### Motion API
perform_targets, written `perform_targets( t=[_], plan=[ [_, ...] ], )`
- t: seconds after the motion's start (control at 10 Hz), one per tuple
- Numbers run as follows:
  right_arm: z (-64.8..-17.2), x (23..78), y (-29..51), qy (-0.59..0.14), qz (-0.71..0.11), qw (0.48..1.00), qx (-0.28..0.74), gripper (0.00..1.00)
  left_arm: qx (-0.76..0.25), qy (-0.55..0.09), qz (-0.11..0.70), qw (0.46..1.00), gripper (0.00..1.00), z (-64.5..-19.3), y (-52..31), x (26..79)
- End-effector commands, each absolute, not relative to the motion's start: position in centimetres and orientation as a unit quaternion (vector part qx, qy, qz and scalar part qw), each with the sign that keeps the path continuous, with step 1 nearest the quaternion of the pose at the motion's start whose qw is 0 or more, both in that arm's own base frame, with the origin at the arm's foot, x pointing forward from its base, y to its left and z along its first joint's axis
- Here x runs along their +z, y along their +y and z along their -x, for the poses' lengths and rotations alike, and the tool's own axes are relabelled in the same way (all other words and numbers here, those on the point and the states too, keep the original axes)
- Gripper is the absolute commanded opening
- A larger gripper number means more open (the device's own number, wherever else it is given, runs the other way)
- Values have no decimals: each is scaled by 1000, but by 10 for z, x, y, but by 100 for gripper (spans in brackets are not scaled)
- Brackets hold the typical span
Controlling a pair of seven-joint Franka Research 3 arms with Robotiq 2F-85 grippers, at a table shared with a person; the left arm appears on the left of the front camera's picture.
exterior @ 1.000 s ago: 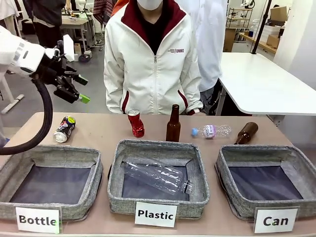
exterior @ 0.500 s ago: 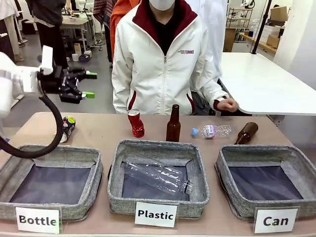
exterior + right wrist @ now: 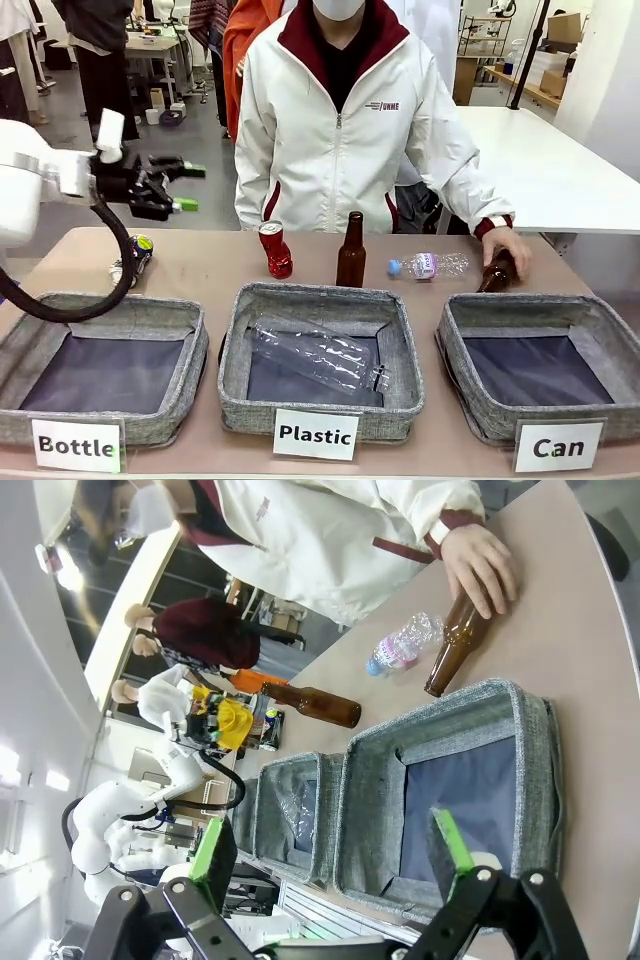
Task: Sort the can waste into the basket.
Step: Pick up the can waste from the table and place it in the right Fabric basket.
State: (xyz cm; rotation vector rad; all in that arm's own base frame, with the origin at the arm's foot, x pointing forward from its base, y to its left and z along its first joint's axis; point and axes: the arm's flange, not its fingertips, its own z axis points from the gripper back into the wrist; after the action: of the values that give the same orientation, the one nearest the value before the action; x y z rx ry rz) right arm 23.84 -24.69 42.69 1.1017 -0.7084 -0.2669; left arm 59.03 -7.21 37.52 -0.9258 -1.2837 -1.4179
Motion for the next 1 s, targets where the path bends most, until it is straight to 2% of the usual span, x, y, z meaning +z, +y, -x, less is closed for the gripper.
perform_targets(
  t=[0.0,0.3,0.5,0.8,0.9],
  plan=[
    [-240,427,-248,-343,-513,778,-115,100,-596,-415,377,575,100,-617,-107,357],
    [-240,427,-248,-343,-513,778,-115,100,-592,-360,331,641,100,-634,-140,339],
    [-240,427,-248,-343,-513,778,-115,100,-596,-344,320,651,100,-645,-157,327],
    [-240,427,-248,-343,-513,778,-115,100,-604,-336,335,641,100,-652,-171,316],
    [-240,427,-248,-343,-513,778,-115,100,-605,-341,371,617,100,-647,-163,319]
  ],
)
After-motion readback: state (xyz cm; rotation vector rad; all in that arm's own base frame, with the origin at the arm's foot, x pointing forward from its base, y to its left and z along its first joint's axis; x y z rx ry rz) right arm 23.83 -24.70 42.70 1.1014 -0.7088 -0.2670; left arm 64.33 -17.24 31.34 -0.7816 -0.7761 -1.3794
